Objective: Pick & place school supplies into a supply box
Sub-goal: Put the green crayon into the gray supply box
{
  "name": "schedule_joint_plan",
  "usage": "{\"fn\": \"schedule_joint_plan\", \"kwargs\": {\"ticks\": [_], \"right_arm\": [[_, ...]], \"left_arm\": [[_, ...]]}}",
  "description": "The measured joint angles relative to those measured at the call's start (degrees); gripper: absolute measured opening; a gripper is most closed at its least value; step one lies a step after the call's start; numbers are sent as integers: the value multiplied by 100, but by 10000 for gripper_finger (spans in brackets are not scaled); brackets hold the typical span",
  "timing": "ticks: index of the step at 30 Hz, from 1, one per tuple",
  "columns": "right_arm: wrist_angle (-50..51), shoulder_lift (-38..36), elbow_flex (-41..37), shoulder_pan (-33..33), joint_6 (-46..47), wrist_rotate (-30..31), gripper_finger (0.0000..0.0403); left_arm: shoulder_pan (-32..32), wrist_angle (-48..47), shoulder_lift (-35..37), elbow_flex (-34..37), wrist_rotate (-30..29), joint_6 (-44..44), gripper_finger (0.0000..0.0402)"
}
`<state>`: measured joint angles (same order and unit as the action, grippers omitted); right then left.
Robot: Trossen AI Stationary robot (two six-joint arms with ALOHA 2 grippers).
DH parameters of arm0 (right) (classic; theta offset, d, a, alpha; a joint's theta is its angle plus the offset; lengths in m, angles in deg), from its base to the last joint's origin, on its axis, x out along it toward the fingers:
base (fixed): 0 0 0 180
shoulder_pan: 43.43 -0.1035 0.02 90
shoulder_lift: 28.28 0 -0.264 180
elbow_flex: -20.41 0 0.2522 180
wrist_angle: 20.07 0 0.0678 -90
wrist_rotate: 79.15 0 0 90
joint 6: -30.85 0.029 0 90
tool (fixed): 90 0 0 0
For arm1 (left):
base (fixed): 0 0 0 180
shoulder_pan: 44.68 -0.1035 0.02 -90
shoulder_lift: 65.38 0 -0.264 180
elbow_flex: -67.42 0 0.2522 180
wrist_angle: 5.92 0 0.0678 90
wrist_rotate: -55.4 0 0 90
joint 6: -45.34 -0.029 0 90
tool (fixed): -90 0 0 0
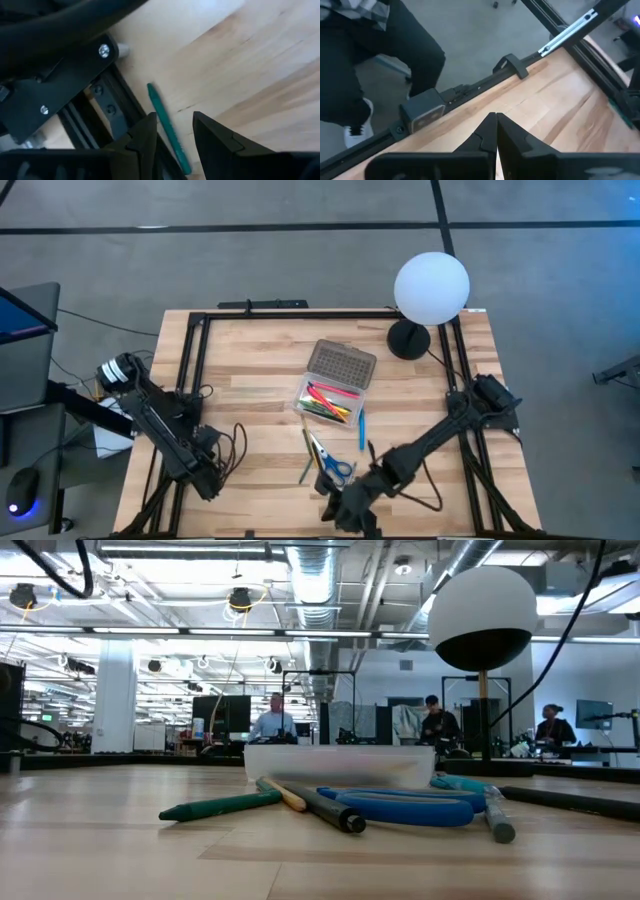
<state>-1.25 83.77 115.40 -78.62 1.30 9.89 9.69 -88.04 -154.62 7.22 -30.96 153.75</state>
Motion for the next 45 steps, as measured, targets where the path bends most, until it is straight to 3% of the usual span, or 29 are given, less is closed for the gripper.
{"fn": "schedule_joint_plan", "kwargs": {"ticks": [14,33,45], "right_arm": [[70,0,0,85,60,-276,0],[264,-2,0,76,259,-265,0],[277,-4,0,78,263,-263,0]], "left_arm": [[4,250,-826,4,333,-355,123],[347,817,-721,321,66,-413,123],[429,400,-737,-176,461,-1517,123]]}}
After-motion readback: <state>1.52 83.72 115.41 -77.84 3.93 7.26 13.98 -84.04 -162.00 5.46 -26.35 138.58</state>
